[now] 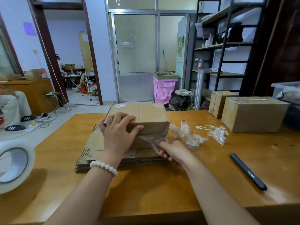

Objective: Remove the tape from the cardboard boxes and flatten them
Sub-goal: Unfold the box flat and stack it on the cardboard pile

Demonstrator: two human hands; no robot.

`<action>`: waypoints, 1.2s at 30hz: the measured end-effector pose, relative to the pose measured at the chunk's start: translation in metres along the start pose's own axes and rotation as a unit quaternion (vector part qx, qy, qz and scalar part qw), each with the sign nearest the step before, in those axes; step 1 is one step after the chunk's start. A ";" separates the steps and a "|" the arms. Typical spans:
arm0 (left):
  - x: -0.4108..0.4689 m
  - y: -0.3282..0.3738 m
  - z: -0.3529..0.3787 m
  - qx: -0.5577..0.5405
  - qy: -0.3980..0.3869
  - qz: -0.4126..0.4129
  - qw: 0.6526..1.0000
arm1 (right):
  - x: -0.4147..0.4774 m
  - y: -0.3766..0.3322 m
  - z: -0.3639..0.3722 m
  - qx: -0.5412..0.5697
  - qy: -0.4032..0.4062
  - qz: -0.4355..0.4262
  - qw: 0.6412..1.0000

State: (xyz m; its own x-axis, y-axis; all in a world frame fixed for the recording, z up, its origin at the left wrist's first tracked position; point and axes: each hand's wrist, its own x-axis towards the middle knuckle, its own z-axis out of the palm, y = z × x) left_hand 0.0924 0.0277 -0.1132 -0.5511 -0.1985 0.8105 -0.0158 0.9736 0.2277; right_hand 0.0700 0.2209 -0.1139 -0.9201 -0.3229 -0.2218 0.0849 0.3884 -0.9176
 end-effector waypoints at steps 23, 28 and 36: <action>0.001 0.009 0.002 -0.009 0.005 -0.016 1.000 | 0.009 0.007 0.005 0.071 0.170 -0.092 0.979; 0.000 0.011 0.001 -0.002 -0.005 -0.024 1.000 | 0.013 0.008 0.004 0.080 0.183 -0.075 0.977; 0.007 0.026 -0.002 0.049 -0.044 -0.056 0.996 | -0.009 0.023 0.023 -0.197 0.220 -0.216 0.931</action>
State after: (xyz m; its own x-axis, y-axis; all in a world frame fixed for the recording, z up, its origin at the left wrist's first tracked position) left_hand 0.0899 0.0509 -0.0999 -0.6121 -0.2996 0.7319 -0.1594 0.9532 0.2568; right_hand 0.0893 0.2131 -0.1400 -0.9105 -0.1720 0.3761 -0.3970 0.6181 -0.6785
